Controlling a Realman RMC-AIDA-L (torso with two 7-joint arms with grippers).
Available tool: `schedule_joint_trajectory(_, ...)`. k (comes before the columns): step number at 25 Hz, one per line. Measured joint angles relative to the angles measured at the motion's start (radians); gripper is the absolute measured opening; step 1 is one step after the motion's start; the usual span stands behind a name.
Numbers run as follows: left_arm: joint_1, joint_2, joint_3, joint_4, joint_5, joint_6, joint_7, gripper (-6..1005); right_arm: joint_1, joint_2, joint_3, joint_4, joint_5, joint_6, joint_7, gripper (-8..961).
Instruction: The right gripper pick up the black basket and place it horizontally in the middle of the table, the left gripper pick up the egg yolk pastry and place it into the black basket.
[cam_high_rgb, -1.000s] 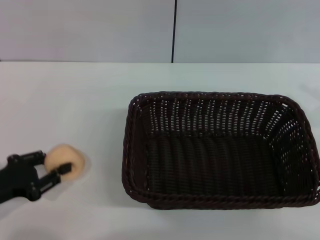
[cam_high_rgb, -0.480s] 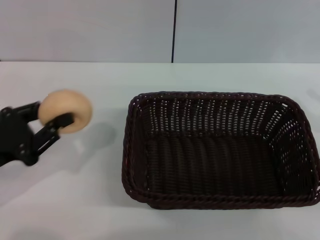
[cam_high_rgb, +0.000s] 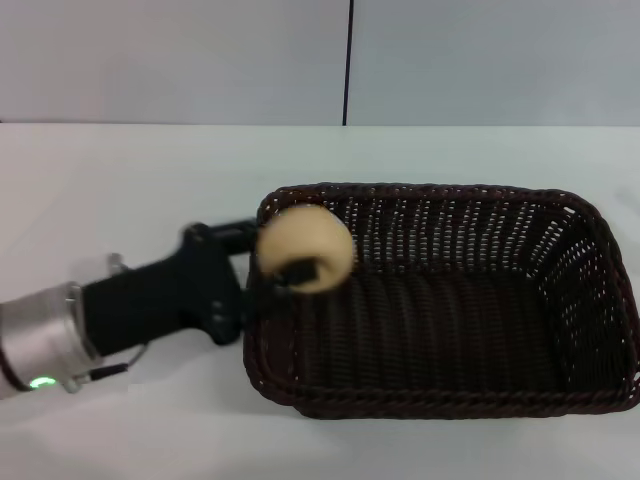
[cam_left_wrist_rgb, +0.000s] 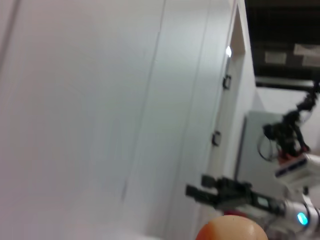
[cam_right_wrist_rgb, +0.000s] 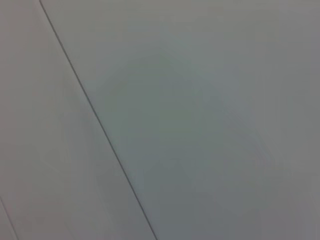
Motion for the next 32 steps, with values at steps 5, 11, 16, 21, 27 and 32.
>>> schedule_joint_trajectory(5,-0.034,-0.001,0.097,-0.031,0.004,-0.062,0.001,283,-0.001,0.0,0.004,0.023,-0.001,0.0,-0.03,663)
schedule_joint_trajectory(11,-0.032,-0.001,0.115,-0.03,0.004,-0.07,0.015,502,-0.001,0.0,0.006,0.026,0.001,0.013,-0.044,661)
schedule_joint_trajectory(16,-0.014,0.008,0.09,-0.021,-0.009,-0.06,0.023,727,0.001,0.0,0.021,0.036,0.002,0.031,-0.059,663)
schedule_joint_trajectory(21,0.065,0.015,-0.096,0.054,-0.026,-0.063,0.02,813,0.003,0.0,0.073,0.055,0.004,0.032,-0.093,661)
schedule_joint_trajectory(27,0.158,0.015,-0.376,0.042,-0.032,-0.096,0.087,813,0.013,0.0,0.182,0.112,0.005,0.028,-0.157,663)
schedule_joint_trajectory(32,0.243,0.015,-0.584,-0.036,-0.034,-0.099,0.202,813,0.027,0.0,0.324,0.198,0.006,0.02,-0.254,662)
